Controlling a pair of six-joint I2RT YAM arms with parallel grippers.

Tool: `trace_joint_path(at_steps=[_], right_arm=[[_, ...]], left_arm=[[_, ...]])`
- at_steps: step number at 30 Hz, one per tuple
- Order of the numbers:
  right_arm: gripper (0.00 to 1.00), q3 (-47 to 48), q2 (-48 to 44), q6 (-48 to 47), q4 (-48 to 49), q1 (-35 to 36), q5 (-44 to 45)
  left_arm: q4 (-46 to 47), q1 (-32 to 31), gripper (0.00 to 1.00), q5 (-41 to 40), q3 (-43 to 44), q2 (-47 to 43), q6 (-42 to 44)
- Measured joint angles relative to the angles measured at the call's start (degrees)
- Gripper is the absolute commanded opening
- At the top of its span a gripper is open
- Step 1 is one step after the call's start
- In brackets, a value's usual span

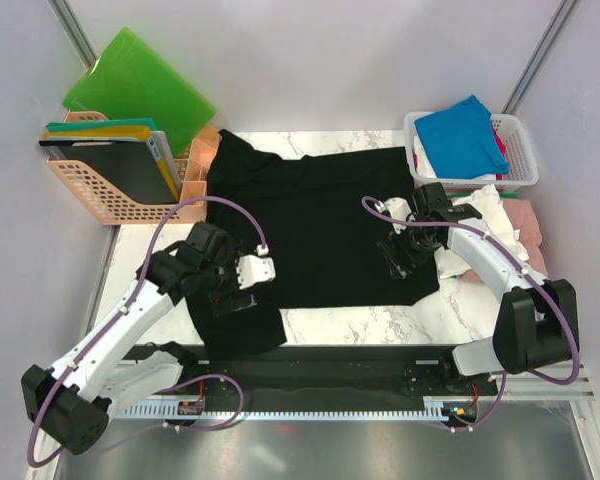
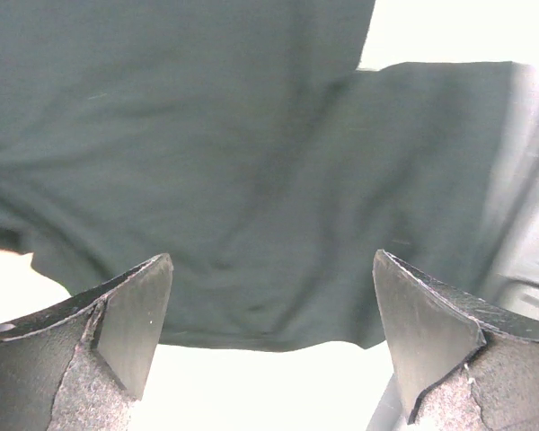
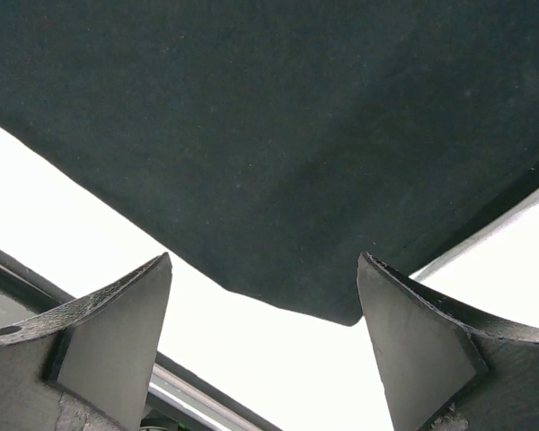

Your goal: Fold and stack the t-shirts

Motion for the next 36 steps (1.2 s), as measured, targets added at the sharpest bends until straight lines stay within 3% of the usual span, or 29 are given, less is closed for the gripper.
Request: trace_joint_path(at_steps=[3,5,12,25,36], right_arm=[[0.91,-0.2,0.0,0.1,0.2,0.0,-0.3],[0.91,-0.2,0.0,0.2,0.6,0.0,-0.5],[0.91,-0.2,1.8,0.3,1.6,0.0,-0.7],[0.9,-0.7,3.3,0.4,3.1,0.0,0.1],[0.9,-2.1,3.5,0.4,4.1,0.0,0.2]], left_arm=[[-5.2,-1.4,0.99,3.7,-0.3,-2.3,-0.3],[-8.3,-2.1,0.94,6.8,-0.4,-2.7,-0.7],[-13.4,-7.1,1.0,14.3,-1.4,-0.7,-2.3],[-6.0,-16.9,1.0,16.3,-3.9,10.8,-6.5],[0.3,-18.7,0.99,17.1,-7.4,16.8,-8.1]])
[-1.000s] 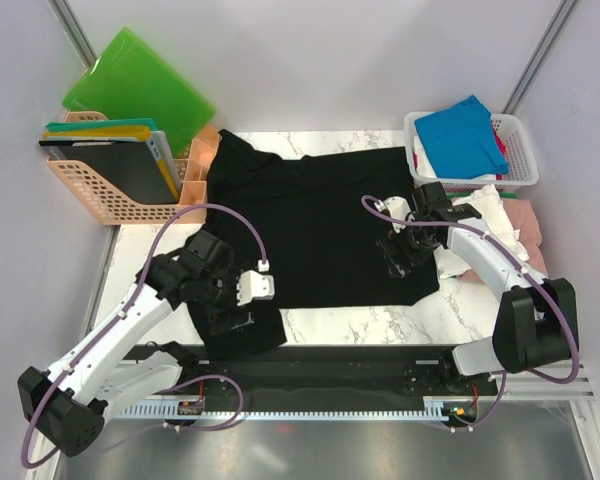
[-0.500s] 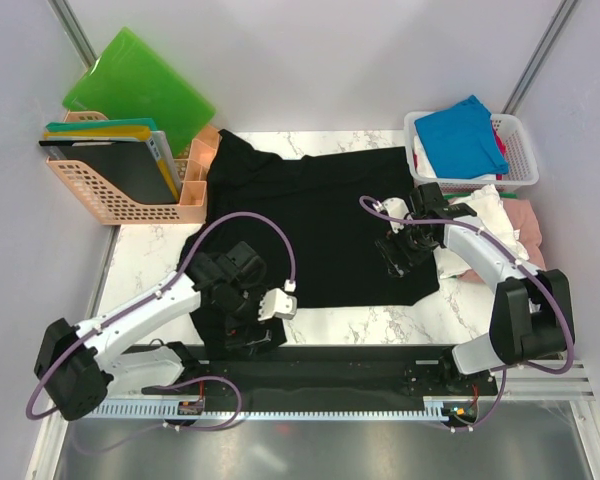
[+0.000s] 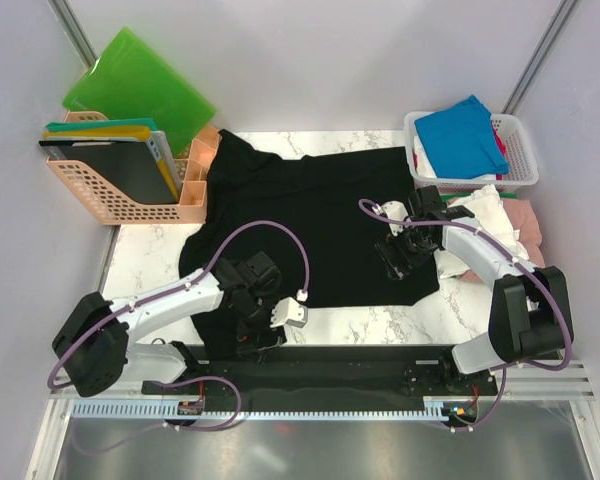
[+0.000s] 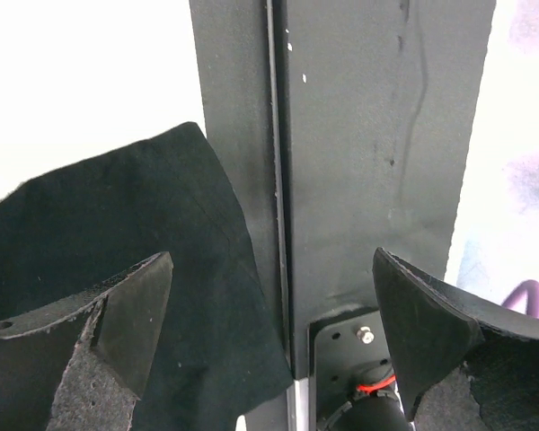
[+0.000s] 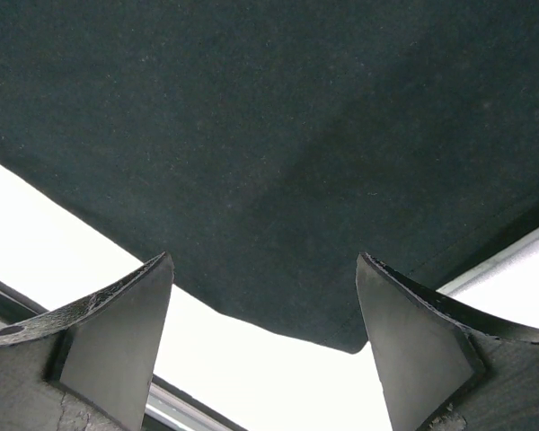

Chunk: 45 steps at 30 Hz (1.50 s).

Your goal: Fold and stack the t-shirts

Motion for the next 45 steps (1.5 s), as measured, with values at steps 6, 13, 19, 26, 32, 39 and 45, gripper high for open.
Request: trace_joint_path(at_steps=[6,13,19,26,32,39,45], right_arm=[[0.89,-0.1,0.7,0.2,0.6,0.0,-0.3],[0.89,-0.1,0.8,0.3,0.7,0.0,-0.6],[0.88,-1.5,0.8,0.2,0.7,0.0,-0.5],[0.88,-1.9,0.8,0.2,1.1,0.0,-0.5],[0.88,-2.0,1.8,0.2,2.0,0.0,-0.5],[0.87,-2.0,2.5,0.3,2.0,0.0,-0.6],[0.87,-2.0,2.5,0.2,1.9,0.0,-0.8]], left_arm=[[4.3,-0.2,0.53,-2.1,-1.1,4.0,-1.2],[7.6,-0.2,0.25,-5.2,-1.1,9.4,-2.4],[9.3,-0.2,0.02,-6.5,-1.1,10.0,-2.9],[9.6,-0.3,0.02,-8.3,-2.0,7.7,-2.9],[8.1,-0.3,0.02,-13.9,-2.3,-0.5,-2.1],[6.4,3.5,0.02,-20.5,-0.5,-3.5,3.0],[5.9,12.4,0.02,-21.2,6.1,0.5,7.0]])
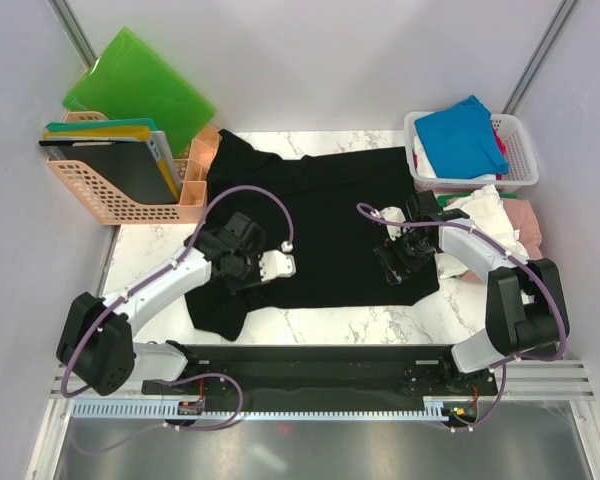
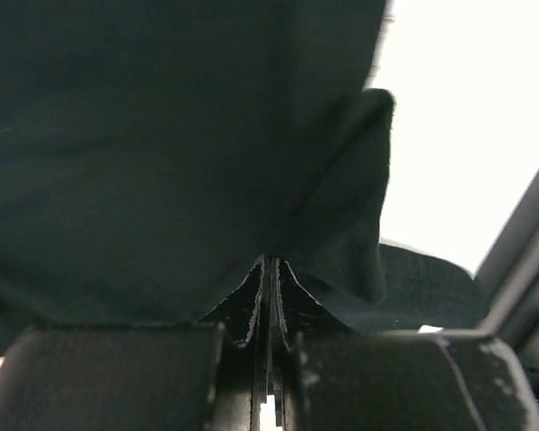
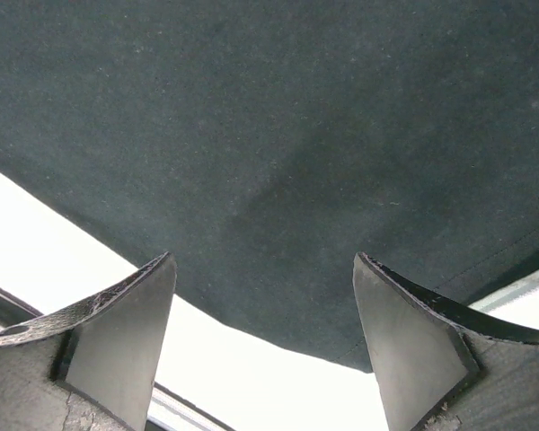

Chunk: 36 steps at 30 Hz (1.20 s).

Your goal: Fold and stack the t-shirts

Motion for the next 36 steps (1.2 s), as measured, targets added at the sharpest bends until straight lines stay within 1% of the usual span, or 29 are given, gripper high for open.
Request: trace_joint_path(at_steps=[4,6,7,8,9,11,14,20,24,25,29,36], right_arm=[[0.87,-0.1,0.0,0.0,0.0,0.0,-0.4],[0.87,-0.1,0.0,0.0,0.0,0.0,-0.7],[0.87,-0.1,0.0,0.0,-0.1,0.0,-0.8],[0.87,-0.1,0.0,0.0,-0.1,0.0,-0.8],[0.87,-0.1,0.0,0.0,-0.1,0.0,-0.9],[0.87,-0.3,-0.1,0.0,0.0,0.0,-1.1],[0.87,-0.7,-0.5,-0.2,-0.3,0.0,-1.2],[0.86,-1.1,-1.2,-0.6,-0.7,0.0,-1.2],[0.86,-1.1,-1.2,-0.7,-0.7,0.0,-1.3],[0.86,-1.1,-1.2,-0.7,-0.7,0.0,-1.3],[0.86,-1.1,-1.1,-0.7,-0.7,0.0,-1.5],[0.85,-1.1,-0.4,-0.7,-0.5,0.0,-1.8]], left_arm=[[0.4,5.4,0.02,0.4,6.2,4.6,1.2],[1.1,7.3,0.19,0.4,9.2,7.5,1.8],[1.5,7.8,0.3,0.3,10.0,8.5,2.1],[2.0,8.3,0.53,0.2,10.8,9.8,2.5],[2.6,8.6,0.59,0.1,11.1,11.1,3.3],[3.7,9.6,0.67,-0.1,11.3,13.6,3.9],[5.0,11.7,0.7,-0.3,11.3,16.0,4.6],[6.6,15.7,0.7,-1.4,11.3,15.2,5.6],[5.3,16.3,0.72,-0.4,11.4,10.5,5.6],[3.7,16.3,0.72,1.3,11.5,7.9,5.6],[-0.5,16.0,0.73,4.5,11.1,2.4,5.6],[-7.9,15.9,0.75,6.4,2.2,-6.4,5.8]])
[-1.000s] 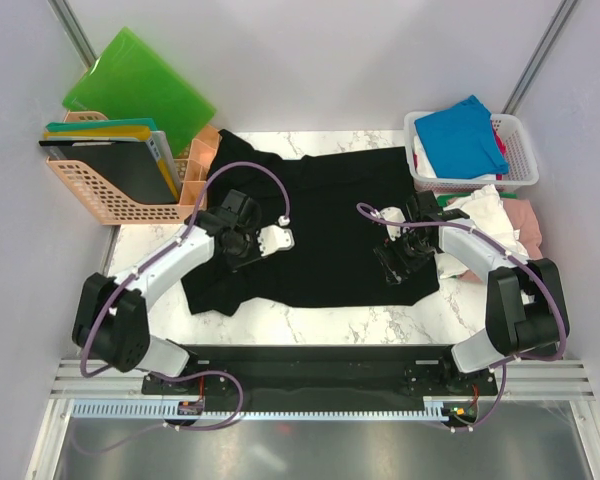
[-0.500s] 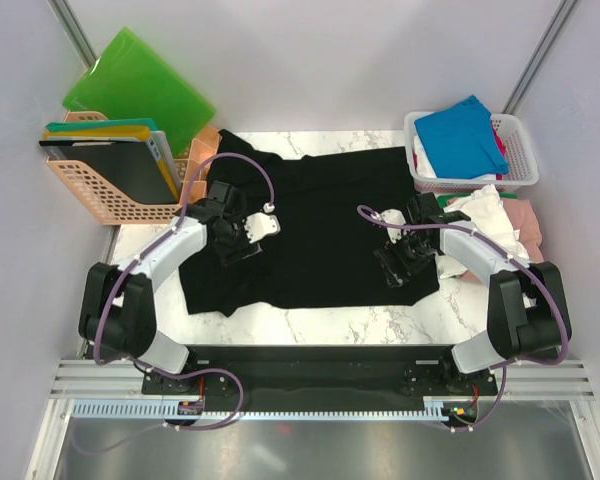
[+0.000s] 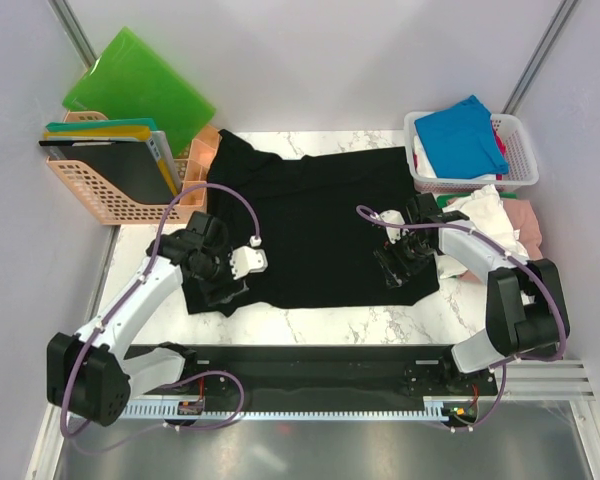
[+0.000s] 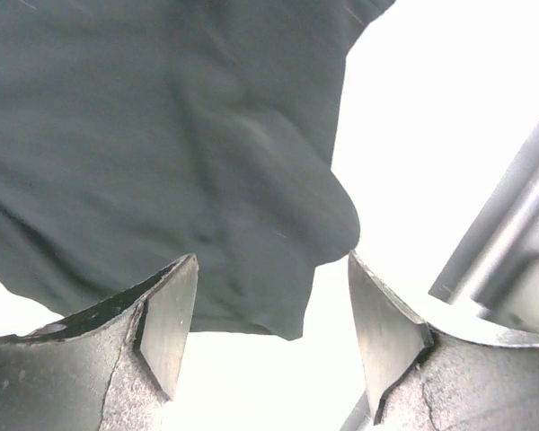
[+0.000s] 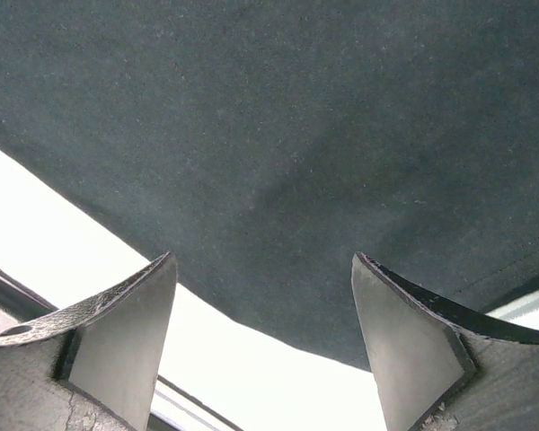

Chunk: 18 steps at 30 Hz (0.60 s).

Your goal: Fold and stack the t-shirts

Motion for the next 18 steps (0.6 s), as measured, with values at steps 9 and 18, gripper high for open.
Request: trace_joint_path(at_steps=[9,18], right_arm=[[0.84,0.0,1.4,0.2,0.5,0.0,-1.0],[0.85,0.0,1.4,0.2,0.5,0.0,-1.0]], left_arm=[[-5.4,0.0,0.76,-0.8,-7.2,-7.3,2.1],[-5.4,0.0,1.0,-1.4,-12.4,-9.1,3.9]])
